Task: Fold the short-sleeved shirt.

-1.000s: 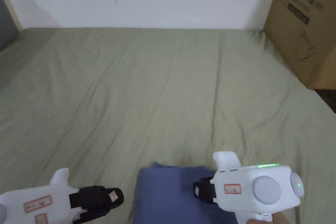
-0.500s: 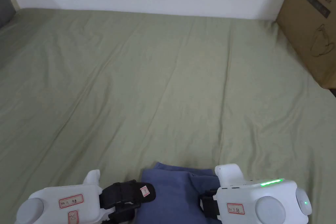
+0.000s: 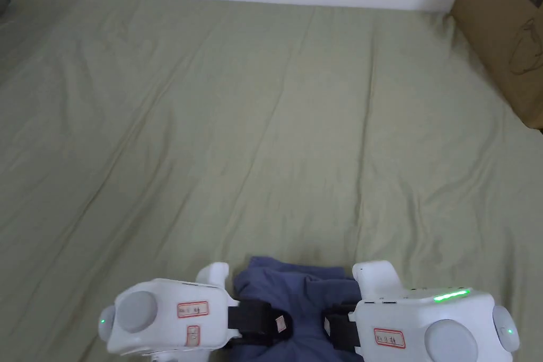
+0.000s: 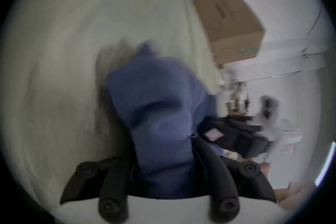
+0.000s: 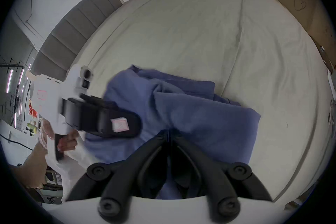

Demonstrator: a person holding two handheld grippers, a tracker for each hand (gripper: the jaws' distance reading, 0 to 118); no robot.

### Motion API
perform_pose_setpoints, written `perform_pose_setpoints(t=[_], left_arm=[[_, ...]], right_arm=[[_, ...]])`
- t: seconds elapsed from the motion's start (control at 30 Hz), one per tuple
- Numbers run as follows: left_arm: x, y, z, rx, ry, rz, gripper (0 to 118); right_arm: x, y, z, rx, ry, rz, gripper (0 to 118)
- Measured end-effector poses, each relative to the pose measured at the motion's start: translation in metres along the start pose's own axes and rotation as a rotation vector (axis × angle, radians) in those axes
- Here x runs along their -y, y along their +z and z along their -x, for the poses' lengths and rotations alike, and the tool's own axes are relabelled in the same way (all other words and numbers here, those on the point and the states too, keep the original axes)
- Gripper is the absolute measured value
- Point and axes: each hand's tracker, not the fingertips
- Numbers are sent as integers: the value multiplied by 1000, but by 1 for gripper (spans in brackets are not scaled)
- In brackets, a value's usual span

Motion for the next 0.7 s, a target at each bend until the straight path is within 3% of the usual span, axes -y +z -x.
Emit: perform_pose_setpoints(t=[0.03,0.07,0.37,0.5,0.6,0.7], left_arm=[[-5,9,7,151,71,-18,24],[-6,16,9,162,87,-20,24],[-18,82,24,20,-24,-64,24],[-34,143,45,-176,-83,-71,24],[-51,194,60,-425,-163,-83,24],[-74,242,88,-722,-207,-80,24]], right_arm=[[0,0,1,10,-7,3,3],[-1,1,2,12,-6,-1,3],[-4,22,20,6,-5,-58,3],[-4,26,23,26,-14,-70,3],[-4,31,23,68,-41,-107,3],[-11,35,19,43,-112,-141,3]])
